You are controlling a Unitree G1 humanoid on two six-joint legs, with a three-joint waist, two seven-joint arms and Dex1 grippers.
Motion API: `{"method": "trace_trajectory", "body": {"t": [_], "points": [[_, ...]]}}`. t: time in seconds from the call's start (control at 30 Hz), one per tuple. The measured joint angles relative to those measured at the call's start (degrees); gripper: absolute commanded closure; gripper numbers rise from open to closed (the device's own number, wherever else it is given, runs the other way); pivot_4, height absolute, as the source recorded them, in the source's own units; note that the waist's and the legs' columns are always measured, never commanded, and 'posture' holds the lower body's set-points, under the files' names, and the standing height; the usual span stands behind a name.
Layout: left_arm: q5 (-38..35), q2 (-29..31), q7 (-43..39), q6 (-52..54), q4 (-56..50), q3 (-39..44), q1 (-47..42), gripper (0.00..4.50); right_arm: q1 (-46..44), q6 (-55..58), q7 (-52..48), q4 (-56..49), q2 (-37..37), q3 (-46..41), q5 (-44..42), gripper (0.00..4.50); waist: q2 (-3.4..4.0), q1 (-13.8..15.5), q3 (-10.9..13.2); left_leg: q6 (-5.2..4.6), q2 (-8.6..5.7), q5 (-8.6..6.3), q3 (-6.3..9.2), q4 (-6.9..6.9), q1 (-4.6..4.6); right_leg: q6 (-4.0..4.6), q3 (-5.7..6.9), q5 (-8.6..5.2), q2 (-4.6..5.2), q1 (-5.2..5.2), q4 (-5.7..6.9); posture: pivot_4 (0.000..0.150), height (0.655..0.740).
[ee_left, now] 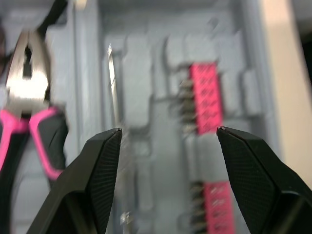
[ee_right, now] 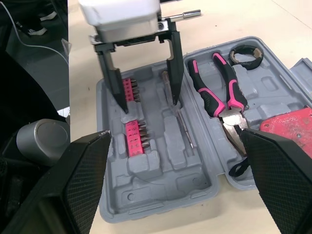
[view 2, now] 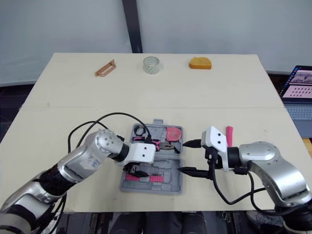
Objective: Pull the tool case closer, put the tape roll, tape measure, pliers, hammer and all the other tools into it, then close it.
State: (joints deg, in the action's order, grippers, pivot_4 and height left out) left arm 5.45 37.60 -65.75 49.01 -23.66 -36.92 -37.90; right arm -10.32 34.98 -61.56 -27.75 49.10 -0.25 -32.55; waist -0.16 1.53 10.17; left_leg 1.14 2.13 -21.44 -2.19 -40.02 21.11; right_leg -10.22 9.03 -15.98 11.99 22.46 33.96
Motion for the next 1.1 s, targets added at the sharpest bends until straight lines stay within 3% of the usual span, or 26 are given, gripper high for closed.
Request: {"method": "trace_trajectory", "body": {"t": [0.2,0.37,0.47,0.63,1.1], "points": [[-3.47,0.99,0.13,2.03,0.92,5.00,-1.78,1.17,0.03,0.12,0.00,-0.86,0.00,-0.26,-0.86,0.00,0.00,0.09,0.00,0.00,0.00,0.00,0.02,-0.03,0.01,0.00,0.00,0.00,0.00,0.00,0.01,0.150,0.7400],[-6.33,1.28,2.30,-12.07,9.86,15.29,-0.96,1.17,0.00,0.27,0.19,-1.32,0.00,-0.55,-1.47,0.00,0.00,-0.09,-0.01,-0.01,0.00,0.00,0.02,0.00,0.00,0.00,0.01,0.00,0.00,0.00,0.00,0.150,0.7400],[-11.08,-1.72,3.10,-20.14,13.46,21.85,5.53,2.00,-0.13,0.28,0.45,-1.23,0.01,-0.79,-1.49,0.00,0.02,-0.19,-0.02,-0.04,0.00,-0.02,0.01,-0.01,-0.01,0.00,0.02,0.00,0.00,0.00,0.01,0.150,0.7400],[-15.74,-4.74,3.16,-27.63,16.18,25.38,14.92,4.40,-0.50,0.32,0.45,-1.03,0.23,-0.95,-1.50,0.00,0.01,0.03,-0.02,-0.04,0.00,-0.02,0.04,-0.07,-0.01,-0.01,0.02,0.01,0.00,-0.04,0.02,0.150,0.7400],[-11.44,-7.61,7.35,-36.39,22.13,21.87,18.16,4.46,-0.64,0.31,0.44,0.07,0.92,-2.01,-1.51,0.00,0.00,-0.13,-0.04,-0.04,0.00,-0.02,0.03,-0.06,-0.04,-0.02,0.02,0.04,0.00,-0.05,0.01,0.150,0.7400]]}}
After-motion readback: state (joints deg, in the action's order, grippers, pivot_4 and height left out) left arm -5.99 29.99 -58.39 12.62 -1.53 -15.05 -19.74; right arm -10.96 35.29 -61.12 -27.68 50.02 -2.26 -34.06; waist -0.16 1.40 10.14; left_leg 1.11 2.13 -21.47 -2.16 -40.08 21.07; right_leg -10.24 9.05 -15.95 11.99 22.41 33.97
